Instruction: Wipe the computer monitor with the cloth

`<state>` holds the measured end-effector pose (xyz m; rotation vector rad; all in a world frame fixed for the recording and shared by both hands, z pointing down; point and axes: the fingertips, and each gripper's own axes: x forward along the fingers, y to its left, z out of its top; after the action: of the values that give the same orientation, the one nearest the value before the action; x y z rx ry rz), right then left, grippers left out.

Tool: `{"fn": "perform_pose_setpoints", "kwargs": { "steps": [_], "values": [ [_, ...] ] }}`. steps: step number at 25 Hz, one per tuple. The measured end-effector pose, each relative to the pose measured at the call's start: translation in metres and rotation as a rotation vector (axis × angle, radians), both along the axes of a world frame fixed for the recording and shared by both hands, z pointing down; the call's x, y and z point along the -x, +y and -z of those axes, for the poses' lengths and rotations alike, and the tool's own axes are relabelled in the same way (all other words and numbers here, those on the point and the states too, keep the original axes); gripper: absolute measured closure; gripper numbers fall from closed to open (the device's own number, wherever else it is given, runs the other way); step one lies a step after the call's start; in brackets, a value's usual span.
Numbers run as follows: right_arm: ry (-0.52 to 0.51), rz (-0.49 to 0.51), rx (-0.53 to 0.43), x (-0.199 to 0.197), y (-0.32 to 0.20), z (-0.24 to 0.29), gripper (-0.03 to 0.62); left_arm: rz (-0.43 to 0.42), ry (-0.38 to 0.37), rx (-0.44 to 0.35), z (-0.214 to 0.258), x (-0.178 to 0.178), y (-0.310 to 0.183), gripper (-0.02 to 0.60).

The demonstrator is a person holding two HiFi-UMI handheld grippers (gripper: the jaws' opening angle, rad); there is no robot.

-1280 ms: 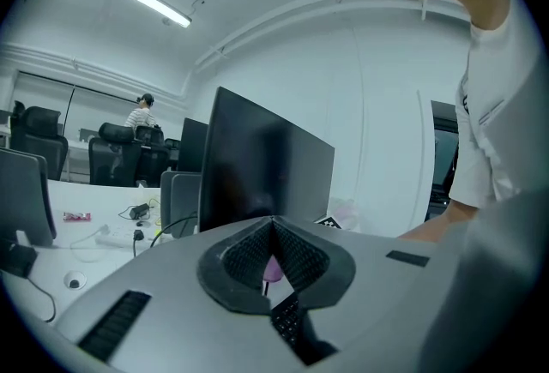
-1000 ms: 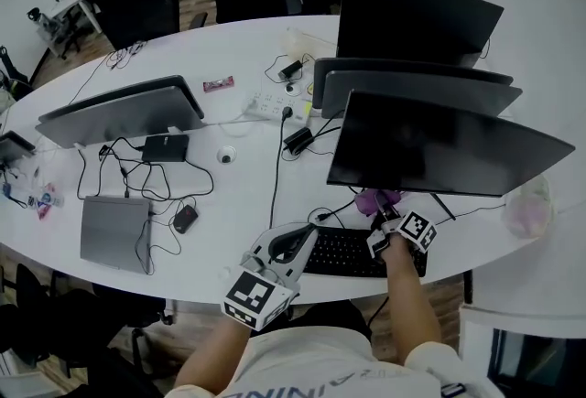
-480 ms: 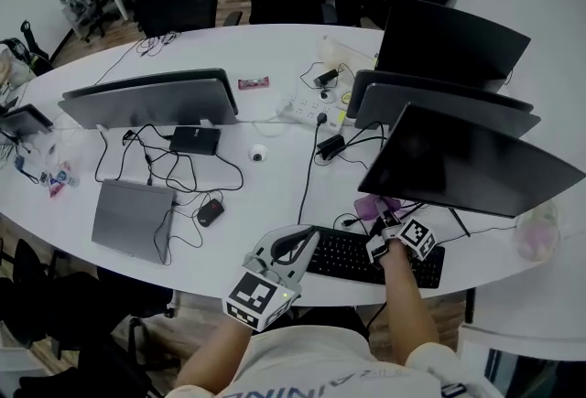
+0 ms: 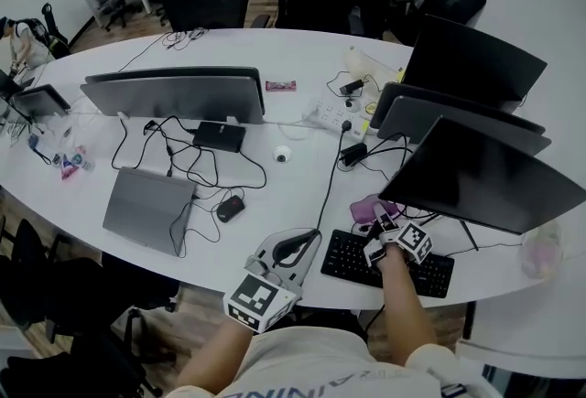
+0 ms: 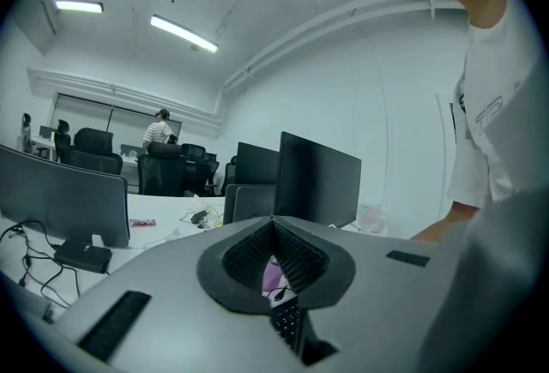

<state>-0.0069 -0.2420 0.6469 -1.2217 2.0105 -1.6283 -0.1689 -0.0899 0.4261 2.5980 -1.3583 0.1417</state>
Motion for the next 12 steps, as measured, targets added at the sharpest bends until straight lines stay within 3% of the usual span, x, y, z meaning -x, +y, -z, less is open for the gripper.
{"fn": "perform_pose_setpoints", "kwargs": {
  "steps": [6,12],
  "values": [
    [0.047,0.107,-0.06,0.04,0.008,0.016,0.54,0.043,0.025,0.005,0.0,0.015,0.004,0.577],
    [0.15,0.225,-0.218,0.062,0.029,0.077,0.539,0.039,0.041,-0.046,0.022,0.01,-0.006,0.577]
  ]
}}
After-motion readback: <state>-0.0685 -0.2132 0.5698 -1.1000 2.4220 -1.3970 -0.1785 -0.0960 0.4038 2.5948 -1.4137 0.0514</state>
